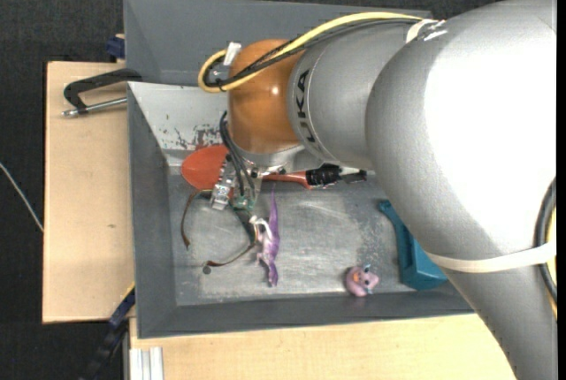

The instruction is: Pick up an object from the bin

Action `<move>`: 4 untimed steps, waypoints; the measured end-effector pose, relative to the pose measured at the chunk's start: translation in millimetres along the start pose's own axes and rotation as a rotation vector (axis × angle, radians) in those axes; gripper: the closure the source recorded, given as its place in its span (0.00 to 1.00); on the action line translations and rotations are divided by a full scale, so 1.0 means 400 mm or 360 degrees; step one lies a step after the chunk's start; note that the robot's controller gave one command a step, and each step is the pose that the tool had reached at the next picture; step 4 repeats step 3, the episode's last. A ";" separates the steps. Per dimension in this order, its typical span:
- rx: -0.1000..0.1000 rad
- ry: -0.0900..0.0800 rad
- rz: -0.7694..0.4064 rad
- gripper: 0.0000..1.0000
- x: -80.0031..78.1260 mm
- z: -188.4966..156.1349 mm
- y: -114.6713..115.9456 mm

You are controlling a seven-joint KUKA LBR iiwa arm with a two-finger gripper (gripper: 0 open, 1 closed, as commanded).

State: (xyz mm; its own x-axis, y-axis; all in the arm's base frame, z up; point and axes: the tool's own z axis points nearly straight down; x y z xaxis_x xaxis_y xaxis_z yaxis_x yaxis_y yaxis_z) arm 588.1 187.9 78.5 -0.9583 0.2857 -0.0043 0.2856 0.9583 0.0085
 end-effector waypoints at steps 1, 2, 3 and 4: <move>0.0007 0.0004 -0.0001 1.00 0.000 -0.027 0.000; 0.0004 -0.0003 -0.0002 1.00 -0.003 -0.043 0.002; 0.0012 0.0009 -0.0001 1.00 0.001 -0.061 -0.001; 0.0012 0.0009 -0.0001 1.00 0.001 -0.061 -0.001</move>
Offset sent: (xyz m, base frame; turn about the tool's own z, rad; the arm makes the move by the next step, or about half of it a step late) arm 0.0000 0.0000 0.0226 0.0000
